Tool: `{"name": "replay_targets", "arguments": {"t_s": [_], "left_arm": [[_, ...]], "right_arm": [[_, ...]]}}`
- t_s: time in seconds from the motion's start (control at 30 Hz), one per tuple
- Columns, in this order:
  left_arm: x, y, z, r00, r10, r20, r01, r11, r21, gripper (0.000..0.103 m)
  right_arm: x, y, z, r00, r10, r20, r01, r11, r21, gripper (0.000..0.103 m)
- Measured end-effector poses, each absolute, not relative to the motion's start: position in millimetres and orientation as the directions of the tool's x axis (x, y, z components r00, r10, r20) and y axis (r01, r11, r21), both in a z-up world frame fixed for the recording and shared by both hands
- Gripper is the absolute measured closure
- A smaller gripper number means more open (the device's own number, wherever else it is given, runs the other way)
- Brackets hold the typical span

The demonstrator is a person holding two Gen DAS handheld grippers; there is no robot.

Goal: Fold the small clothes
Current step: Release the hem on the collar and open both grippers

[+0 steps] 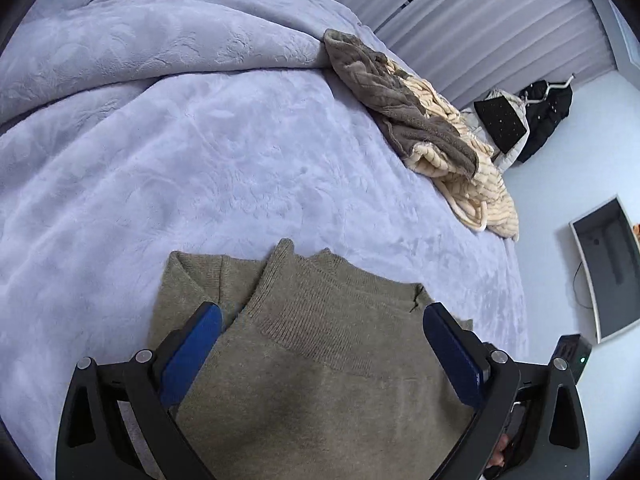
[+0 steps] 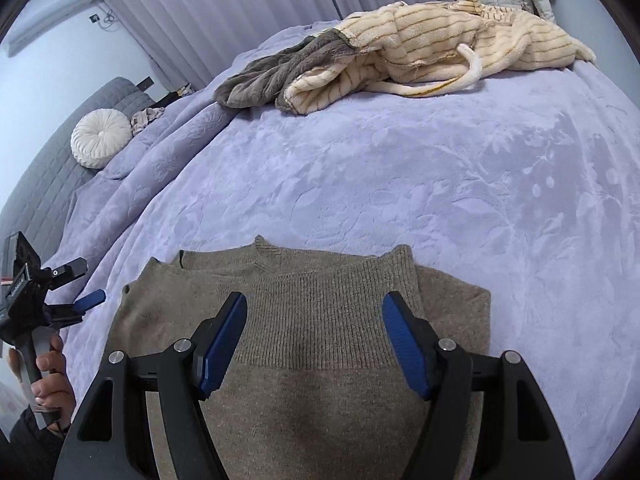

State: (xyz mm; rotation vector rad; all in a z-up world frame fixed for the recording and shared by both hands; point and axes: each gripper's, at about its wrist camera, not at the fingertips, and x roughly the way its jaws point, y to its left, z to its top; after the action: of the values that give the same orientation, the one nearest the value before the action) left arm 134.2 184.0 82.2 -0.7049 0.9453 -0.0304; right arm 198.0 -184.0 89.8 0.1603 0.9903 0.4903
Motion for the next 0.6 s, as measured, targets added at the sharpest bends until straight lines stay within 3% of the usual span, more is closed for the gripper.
{"name": "replay_targets", "arguments": {"t_s": [0.1,0.33,0.47,0.6], "left_arm": [[141,159,67,0.529,-0.292,-0.797,-0.24,0.849,-0.47,0.002],[166,131,27,0.444,-0.049,-0.894,-0.223,0.961,-0.164,0.002],[161,128,32,0.44,0.055,-0.896,-0.212,0.976,-0.044,0.002],[121,118,55,0.481,0.03,-0.876,-0.19,0.979,-0.071,0.002]], "right_arm": [[197,-164,83,0.431,0.434,-0.791,-0.372,0.884,0.283,0.029],[210,-155,51,0.463,0.209,-0.861,-0.348,0.937,0.04,0.03],[213,-170,50,0.464,0.168,-0.87,-0.318,0.948,0.014,0.029],[184,-188,77,0.481,0.244,-0.842,-0.288,0.951,0.111,0.029]]}}
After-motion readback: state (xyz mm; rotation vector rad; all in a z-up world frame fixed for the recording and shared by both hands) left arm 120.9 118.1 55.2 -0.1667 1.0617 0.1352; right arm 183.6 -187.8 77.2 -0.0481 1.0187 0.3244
